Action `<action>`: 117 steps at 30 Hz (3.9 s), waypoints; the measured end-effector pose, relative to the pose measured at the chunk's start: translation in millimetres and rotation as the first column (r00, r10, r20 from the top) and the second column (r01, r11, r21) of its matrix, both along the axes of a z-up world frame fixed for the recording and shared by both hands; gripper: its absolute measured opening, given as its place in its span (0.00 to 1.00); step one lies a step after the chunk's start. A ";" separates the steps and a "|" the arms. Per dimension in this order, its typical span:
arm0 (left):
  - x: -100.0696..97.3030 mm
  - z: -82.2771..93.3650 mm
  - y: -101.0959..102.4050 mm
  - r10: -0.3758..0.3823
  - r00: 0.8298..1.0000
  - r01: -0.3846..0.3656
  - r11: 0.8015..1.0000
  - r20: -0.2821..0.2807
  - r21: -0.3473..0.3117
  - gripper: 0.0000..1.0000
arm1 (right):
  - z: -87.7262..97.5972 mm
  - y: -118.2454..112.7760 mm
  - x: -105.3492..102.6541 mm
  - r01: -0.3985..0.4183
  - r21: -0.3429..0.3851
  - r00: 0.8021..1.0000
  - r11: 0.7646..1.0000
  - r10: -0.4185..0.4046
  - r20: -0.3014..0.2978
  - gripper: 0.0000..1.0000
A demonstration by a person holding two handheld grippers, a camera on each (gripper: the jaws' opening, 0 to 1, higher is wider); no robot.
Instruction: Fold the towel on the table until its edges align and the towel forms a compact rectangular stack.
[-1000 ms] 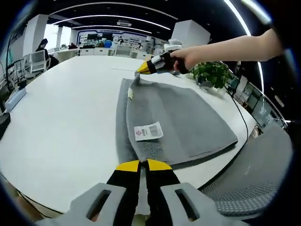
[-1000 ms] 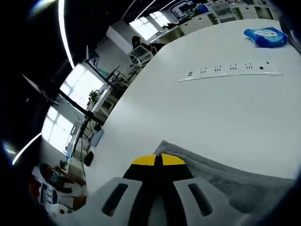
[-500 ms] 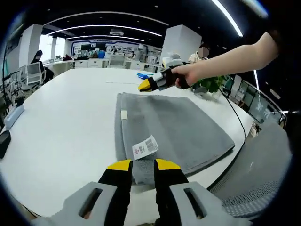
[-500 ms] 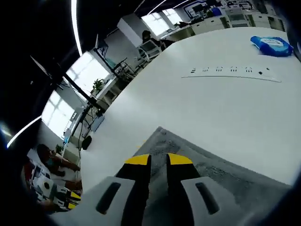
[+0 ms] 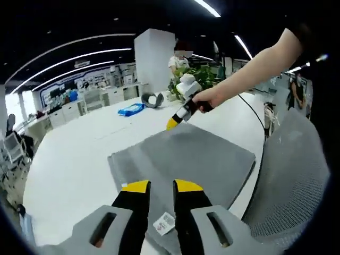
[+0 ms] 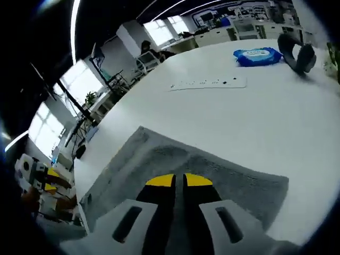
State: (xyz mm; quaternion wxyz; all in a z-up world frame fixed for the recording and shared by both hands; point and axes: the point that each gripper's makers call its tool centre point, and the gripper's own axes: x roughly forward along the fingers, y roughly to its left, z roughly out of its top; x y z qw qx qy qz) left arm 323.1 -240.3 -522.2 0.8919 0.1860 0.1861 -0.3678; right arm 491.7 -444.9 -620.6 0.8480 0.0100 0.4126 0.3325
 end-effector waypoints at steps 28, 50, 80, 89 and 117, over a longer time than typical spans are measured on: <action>-48.1 -109.7 -230.1 -0.508 0.832 0.552 0.800 -0.222 0.238 0.01 | -27.4 -43.2 -15.2 -0.237 -0.376 0.971 0.896 0.236 -0.049 0.00; -55.2 -134.9 -228.4 -0.603 0.771 0.629 0.669 -0.204 0.397 0.01 | -45.8 -39.2 -24.2 -0.448 -0.824 0.717 0.349 0.690 -0.098 0.00; -74.3 -137.0 -204.5 -0.559 0.779 0.615 0.597 -0.283 0.514 0.01 | -48.3 -68.7 -51.1 -0.437 -0.826 0.824 0.356 0.527 -0.209 0.00; -76.7 -137.2 -199.9 -0.563 0.768 0.632 0.594 -0.305 0.497 0.01 | -47.1 -84.6 -61.6 -0.441 -0.823 0.851 0.358 0.458 -0.257 0.00; -71.2 -139.9 -178.0 -0.578 0.771 0.588 0.483 -0.269 0.648 0.01 | -48.7 -98.6 -84.7 -0.372 -0.855 0.871 0.360 0.453 -0.188 0.00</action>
